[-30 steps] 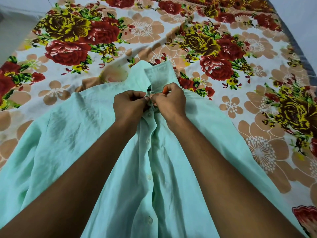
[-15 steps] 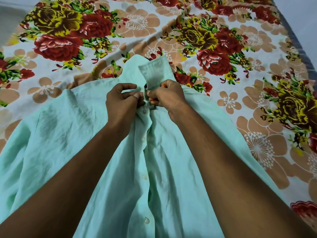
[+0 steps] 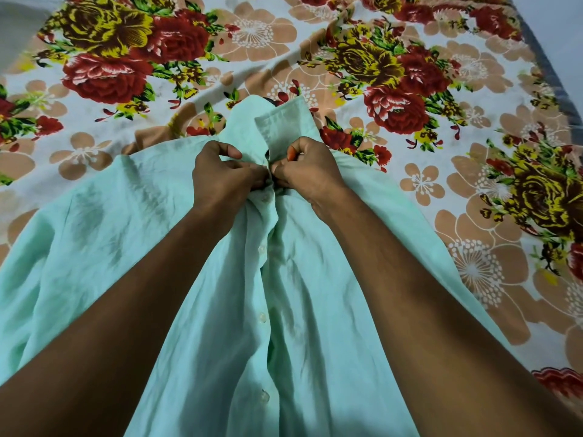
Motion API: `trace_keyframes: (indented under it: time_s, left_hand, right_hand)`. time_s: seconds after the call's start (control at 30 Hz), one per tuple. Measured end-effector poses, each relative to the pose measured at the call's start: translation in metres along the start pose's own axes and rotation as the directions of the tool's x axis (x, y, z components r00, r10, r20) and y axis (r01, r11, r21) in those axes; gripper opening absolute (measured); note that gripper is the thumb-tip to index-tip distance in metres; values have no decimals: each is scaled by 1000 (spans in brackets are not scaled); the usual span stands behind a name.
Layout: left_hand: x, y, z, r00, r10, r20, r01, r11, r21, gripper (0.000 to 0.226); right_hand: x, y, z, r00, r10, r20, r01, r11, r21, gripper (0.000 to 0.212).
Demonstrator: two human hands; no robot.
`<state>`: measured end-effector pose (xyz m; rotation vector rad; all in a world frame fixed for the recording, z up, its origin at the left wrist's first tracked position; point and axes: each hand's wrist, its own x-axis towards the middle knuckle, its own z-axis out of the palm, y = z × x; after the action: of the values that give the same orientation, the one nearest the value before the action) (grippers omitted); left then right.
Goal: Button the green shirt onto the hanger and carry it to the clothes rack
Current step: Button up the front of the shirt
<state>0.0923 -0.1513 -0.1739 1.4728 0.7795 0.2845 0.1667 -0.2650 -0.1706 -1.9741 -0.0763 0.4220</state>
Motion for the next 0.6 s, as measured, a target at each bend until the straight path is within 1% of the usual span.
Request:
trace_keyframes:
  time_s: [0.03,0.13,0.17,0.23,0.3,0.4,0.43,0.47,0.5,0.53,0.6]
  left_hand:
    - [-1,1,0,1000,8,8,-8,1000,-9,45]
    - [0,1,0,1000,1,0,-1,1000,-7,47]
    - [-1,0,0,1000,-4,-12,4,1000,4,49]
    - [-2,-2,1,1000,-19,-25,19,1000,-12,52]
    - [-1,0,6,996,-67,-62,67,998,-2,55]
    - [6,6,12,976,-177,-130,186,981,62,65]
    - [9,8,12,969,-210,-128,220,973,65,63]
    - [13,9,11,964,-241,-110,249,967,59,53]
    - [15,12,11,961,-262,-88,267,962,50,37]
    - [16,14,11,958,-279,-69,282,958,45,22]
    - [15,20,12,956,-291,-43,293,954,68,12]
  right_hand:
    - [-1,0,-1,1000,2,5,-2,1000,-5,30]
    - [-4,0,-3,1000,-21,17,21,1000,-23,48]
    - [-5,1,-3,998,-58,5,58,997,-45,48]
    - [-4,4,0,991,-117,-62,112,990,-81,42]
    - [-6,5,4,987,-108,-121,102,993,-55,41]
    - [-8,7,4,987,-64,-146,65,998,2,43]
    - [-8,6,3,987,-57,-149,60,998,10,43]
    - [-8,4,3,986,-70,-152,69,998,-12,43]
    - [-9,1,2,981,-111,-157,101,992,-73,42]
    - [-9,-2,2,974,-166,-152,140,975,-170,39]
    - [-11,-7,2,957,-260,-126,193,901,-388,32]
